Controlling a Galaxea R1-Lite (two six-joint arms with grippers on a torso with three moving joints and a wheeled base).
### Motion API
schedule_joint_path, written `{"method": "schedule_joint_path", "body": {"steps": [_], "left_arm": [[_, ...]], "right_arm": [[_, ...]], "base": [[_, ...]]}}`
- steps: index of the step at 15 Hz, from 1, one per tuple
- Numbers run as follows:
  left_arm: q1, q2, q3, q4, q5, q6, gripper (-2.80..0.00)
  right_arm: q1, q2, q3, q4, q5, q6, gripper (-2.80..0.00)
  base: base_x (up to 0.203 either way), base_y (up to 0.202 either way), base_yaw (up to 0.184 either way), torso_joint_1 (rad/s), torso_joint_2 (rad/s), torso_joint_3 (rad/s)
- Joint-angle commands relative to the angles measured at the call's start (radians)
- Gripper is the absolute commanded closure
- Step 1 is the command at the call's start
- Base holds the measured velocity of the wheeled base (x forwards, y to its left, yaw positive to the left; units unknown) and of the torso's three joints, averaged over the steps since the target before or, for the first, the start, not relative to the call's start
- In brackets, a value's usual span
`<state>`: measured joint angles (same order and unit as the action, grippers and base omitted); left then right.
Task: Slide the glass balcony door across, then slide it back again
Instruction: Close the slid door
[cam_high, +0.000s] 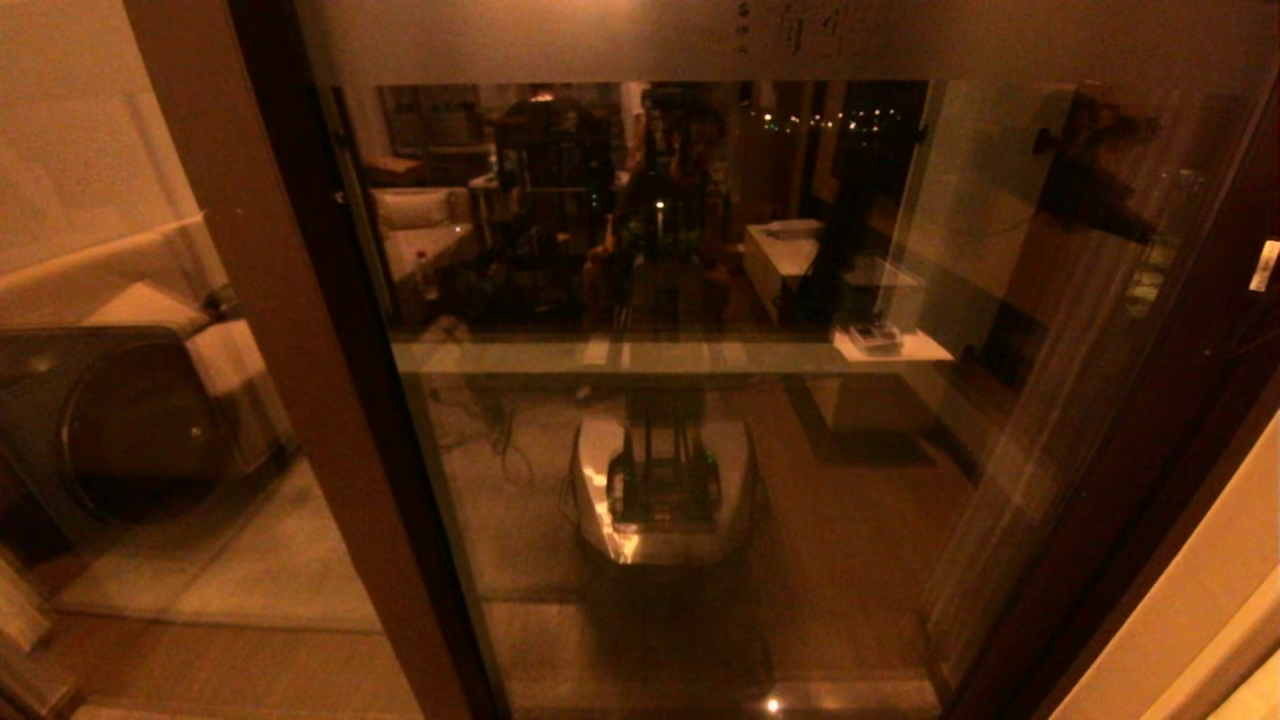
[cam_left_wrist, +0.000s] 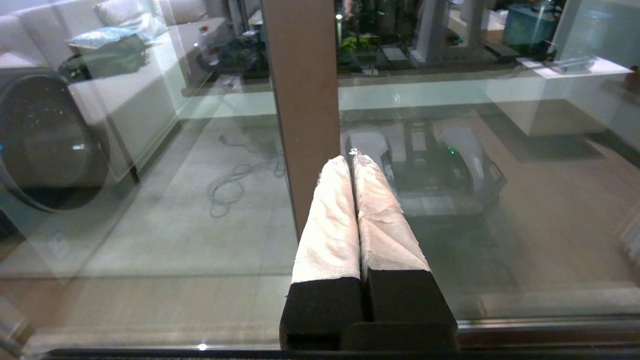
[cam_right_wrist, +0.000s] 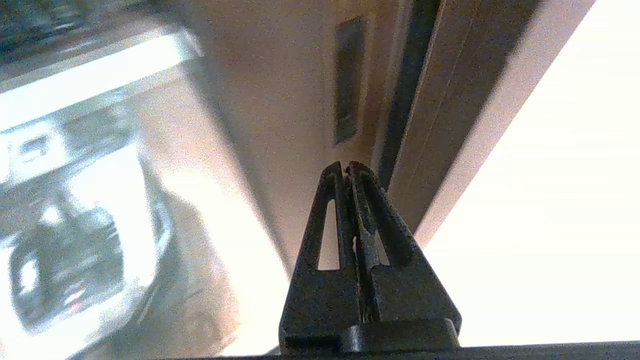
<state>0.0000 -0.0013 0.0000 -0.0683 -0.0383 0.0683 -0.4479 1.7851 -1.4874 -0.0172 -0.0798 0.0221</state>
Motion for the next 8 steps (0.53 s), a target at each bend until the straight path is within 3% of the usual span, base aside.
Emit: {"method": "schedule_joint_path", "body": {"steps": [1, 4, 8], "left_arm": [[0.000, 0.001, 0.031, -0.001, 0.000, 0.001, 0.00], [0.000, 0.001, 0.031, -0.001, 0.000, 0.001, 0.00], [0.000, 0.001, 0.031, -0.001, 0.000, 0.001, 0.00]], "right_arm": [[0.008, -0.103, 0.050, 0.002, 0.028, -0.001, 0.00], [0.011, -0.117, 0.073, 0.002, 0.127, -0.001, 0.00], [-0.017, -0.082, 0.063, 0.000, 0.173, -0.020, 0.00]], "base": [[0.000, 0.000, 0.000, 0.000, 0.00, 0.000], [0.000, 0.000, 0.000, 0.000, 0.00, 0.000], [0.000, 0.000, 0.000, 0.000, 0.00, 0.000]]}}
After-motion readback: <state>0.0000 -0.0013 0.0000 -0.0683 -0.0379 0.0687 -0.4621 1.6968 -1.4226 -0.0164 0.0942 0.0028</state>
